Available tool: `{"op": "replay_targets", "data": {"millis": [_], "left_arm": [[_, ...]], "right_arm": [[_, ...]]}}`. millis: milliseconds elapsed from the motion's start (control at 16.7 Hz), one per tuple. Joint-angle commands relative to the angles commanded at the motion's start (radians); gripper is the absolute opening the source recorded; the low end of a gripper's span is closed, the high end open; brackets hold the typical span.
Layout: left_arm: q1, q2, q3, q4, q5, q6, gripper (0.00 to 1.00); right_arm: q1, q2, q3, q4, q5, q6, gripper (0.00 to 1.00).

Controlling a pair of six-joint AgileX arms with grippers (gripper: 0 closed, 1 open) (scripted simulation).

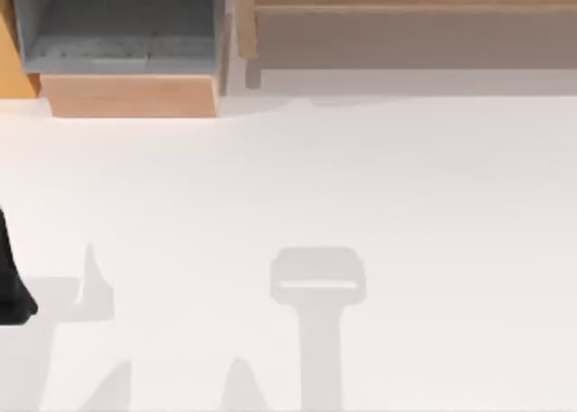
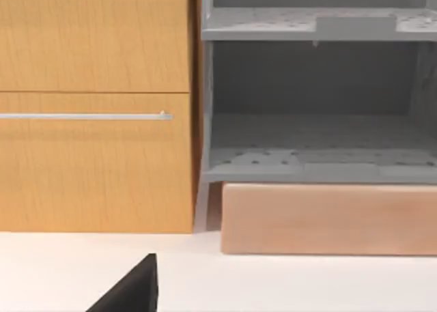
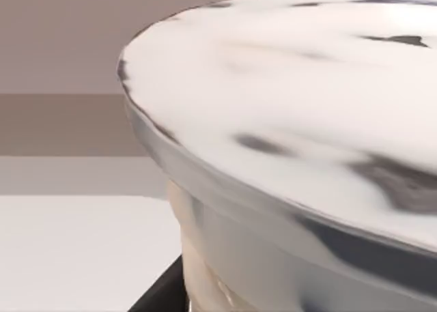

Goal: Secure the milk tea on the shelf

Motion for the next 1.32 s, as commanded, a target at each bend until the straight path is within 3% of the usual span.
{"op": "replay_targets", "data": {"millis": [360, 600, 900, 1320], "left_arm": [[0.0, 0.0, 0.0, 0.0, 0.0, 0.0, 1.0], [0.0, 0.0, 0.0, 0.0, 0.0, 0.0, 1.0], [0.0, 0.0, 0.0, 0.0, 0.0, 0.0, 1.0], [0.0, 0.0, 0.0, 0.0, 0.0, 0.0, 1.0]], "right_arm": [[0.004, -0.008, 0.01, 0.002, 0.004, 0.002, 0.0], [0.067, -0.077, 0.095, -0.025, 0.074, 0.007, 0.0], [0.232, -0.173, 0.252, -0.154, 0.252, 0.021, 0.0], [0.567, -0.227, 0.466, -0.465, 0.579, 0.055, 0.0]]}}
